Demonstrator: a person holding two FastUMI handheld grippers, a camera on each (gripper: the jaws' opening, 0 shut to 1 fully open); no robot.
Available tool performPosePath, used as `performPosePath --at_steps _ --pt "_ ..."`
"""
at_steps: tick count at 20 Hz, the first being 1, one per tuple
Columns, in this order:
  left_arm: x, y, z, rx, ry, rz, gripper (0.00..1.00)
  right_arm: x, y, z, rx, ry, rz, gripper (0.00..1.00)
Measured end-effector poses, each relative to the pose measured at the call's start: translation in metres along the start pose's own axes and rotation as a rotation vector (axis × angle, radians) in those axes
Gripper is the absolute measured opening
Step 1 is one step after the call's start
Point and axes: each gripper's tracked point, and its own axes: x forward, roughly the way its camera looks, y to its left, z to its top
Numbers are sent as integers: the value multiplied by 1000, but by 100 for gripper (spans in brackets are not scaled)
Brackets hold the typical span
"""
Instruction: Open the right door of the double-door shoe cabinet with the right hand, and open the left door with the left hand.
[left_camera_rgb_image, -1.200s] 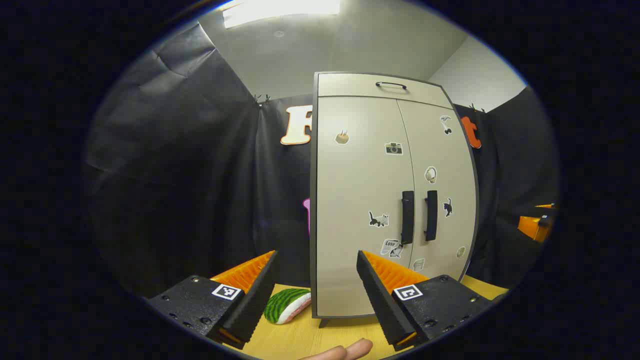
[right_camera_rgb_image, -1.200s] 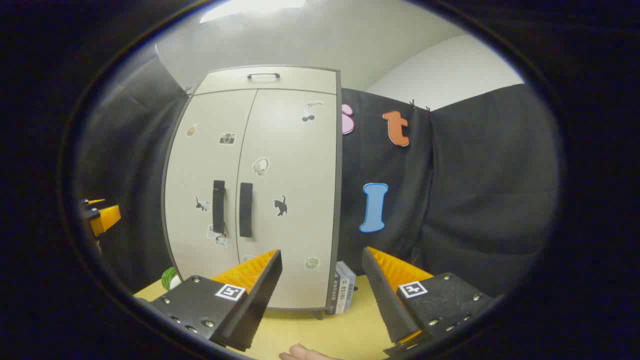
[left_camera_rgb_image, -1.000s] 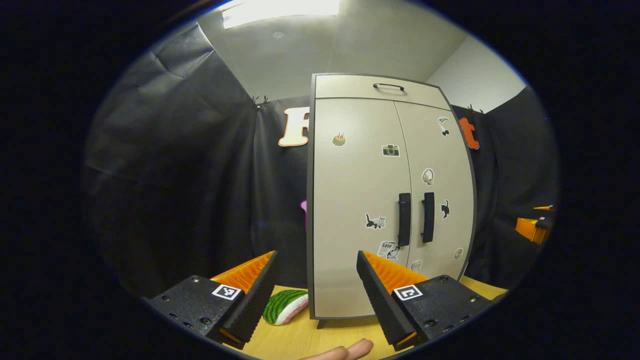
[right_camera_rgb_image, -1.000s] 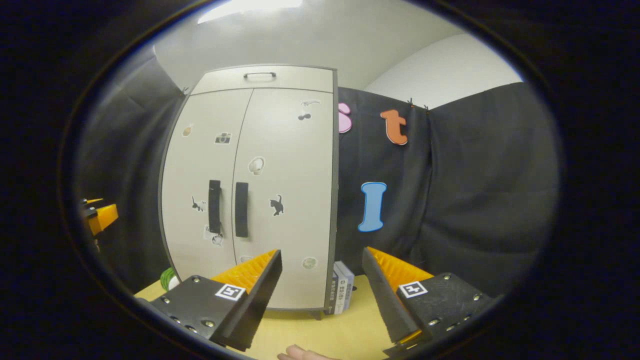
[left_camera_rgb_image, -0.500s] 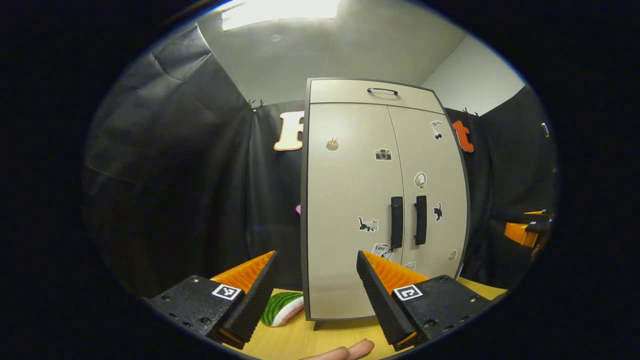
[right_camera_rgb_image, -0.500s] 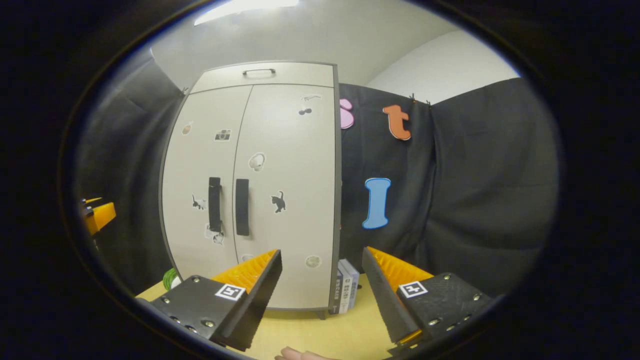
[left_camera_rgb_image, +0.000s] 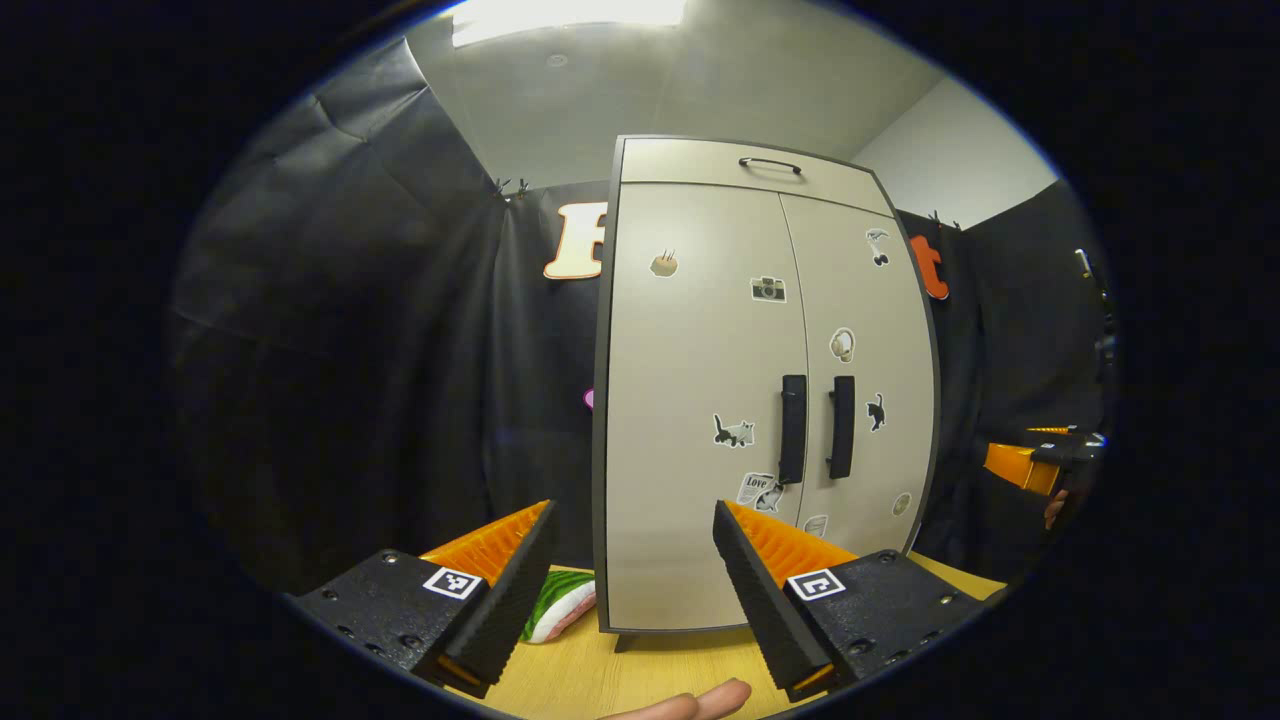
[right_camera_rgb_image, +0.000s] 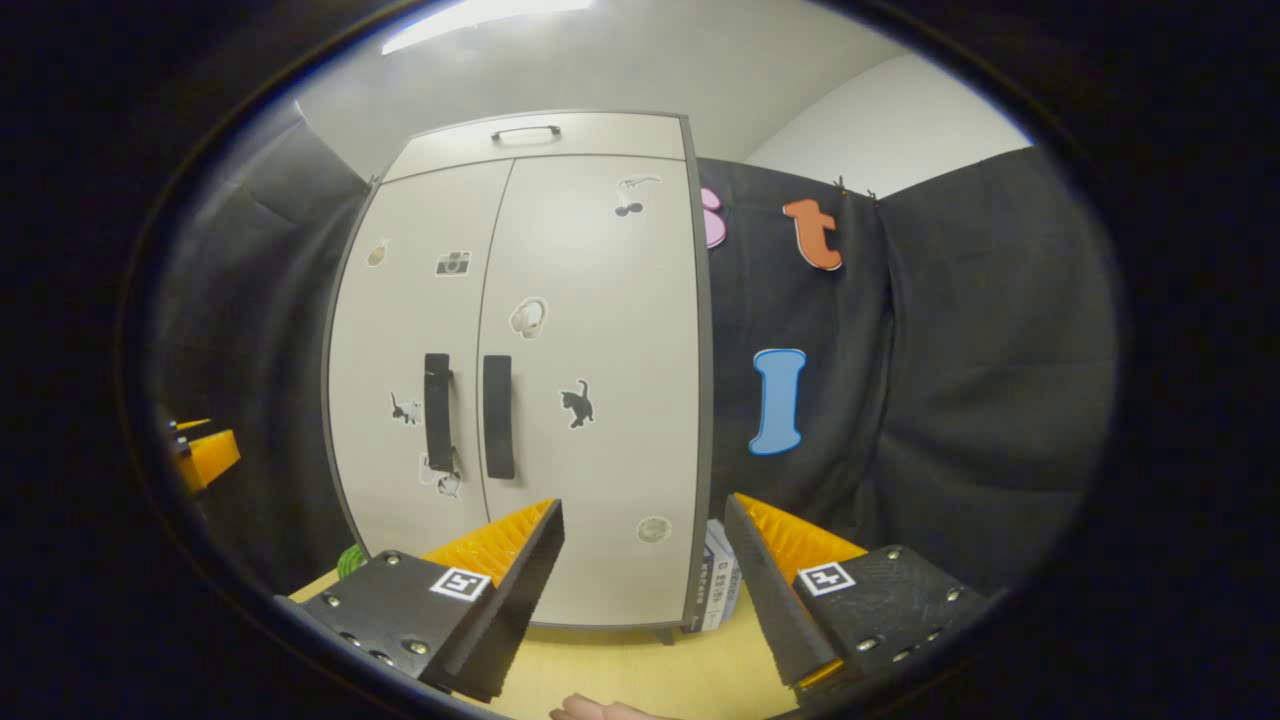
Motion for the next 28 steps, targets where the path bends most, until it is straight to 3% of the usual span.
performPosePath --at_steps 6,14,15,19,22,25,27,28 --pt "-11 -7 -8 0 7 -36 95 56 27 13 27 -5 59 96" --pt "-30 4 -18 -10 9 -23 95 123 95 25 51 -17 177 94" --pt "-34 8 -18 -15 5 -14 95 127 104 27 45 -22 186 97" --pt "-43 20 -21 -11 -3 -6 95 142 133 21 2 11 197 94" --pt "-49 26 -25 -10 0 -9 95 155 140 13 -61 45 160 96" --pt "-54 31 -25 3 -10 -18 95 166 141 9 -36 71 117 75" --pt "-56 34 -26 5 -15 -14 95 164 150 8 -4 93 121 68" --pt "-57 35 -29 0 -11 -14 95 163 155 8 4 91 117 57"
